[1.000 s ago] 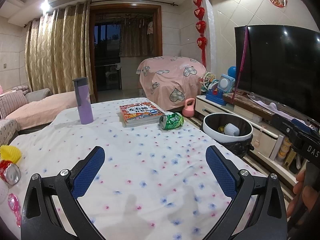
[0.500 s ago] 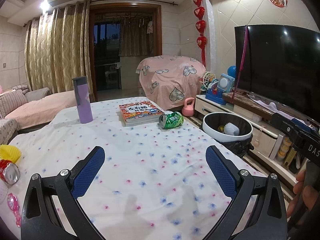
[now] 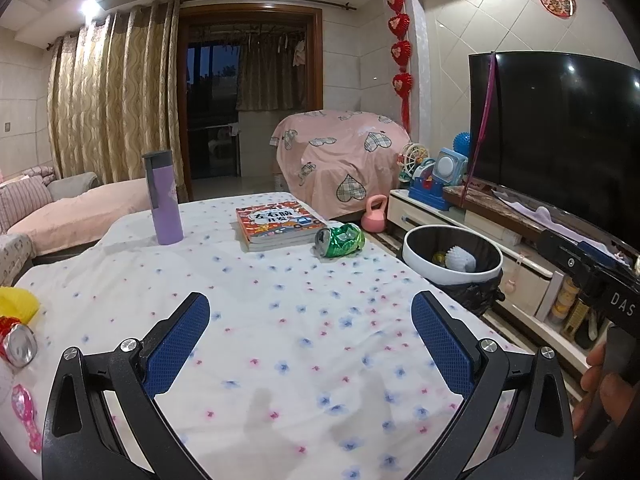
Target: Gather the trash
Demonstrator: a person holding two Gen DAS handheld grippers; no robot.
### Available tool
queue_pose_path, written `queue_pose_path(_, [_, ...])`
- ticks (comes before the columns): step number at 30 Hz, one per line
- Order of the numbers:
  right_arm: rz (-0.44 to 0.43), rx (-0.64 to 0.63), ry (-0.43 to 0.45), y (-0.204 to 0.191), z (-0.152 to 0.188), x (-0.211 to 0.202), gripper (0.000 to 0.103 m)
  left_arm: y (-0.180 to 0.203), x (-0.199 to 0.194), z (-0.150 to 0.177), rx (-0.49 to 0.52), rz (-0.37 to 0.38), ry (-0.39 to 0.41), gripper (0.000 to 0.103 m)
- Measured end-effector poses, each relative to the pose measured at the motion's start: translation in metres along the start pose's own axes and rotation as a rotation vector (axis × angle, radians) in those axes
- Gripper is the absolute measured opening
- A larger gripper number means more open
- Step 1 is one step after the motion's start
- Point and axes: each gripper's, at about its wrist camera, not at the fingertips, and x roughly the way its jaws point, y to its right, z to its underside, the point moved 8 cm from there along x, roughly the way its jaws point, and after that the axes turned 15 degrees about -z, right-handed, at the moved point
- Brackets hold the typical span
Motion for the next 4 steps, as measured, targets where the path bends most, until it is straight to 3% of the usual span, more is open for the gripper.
queue_pose_path(4, [-0.004, 0.012, -0.006, 0.0019, 0.0007, 0.0019, 0.103, -0.0002, 0.0026, 0.0008, -0.005, 0.004, -0.008, 0.103])
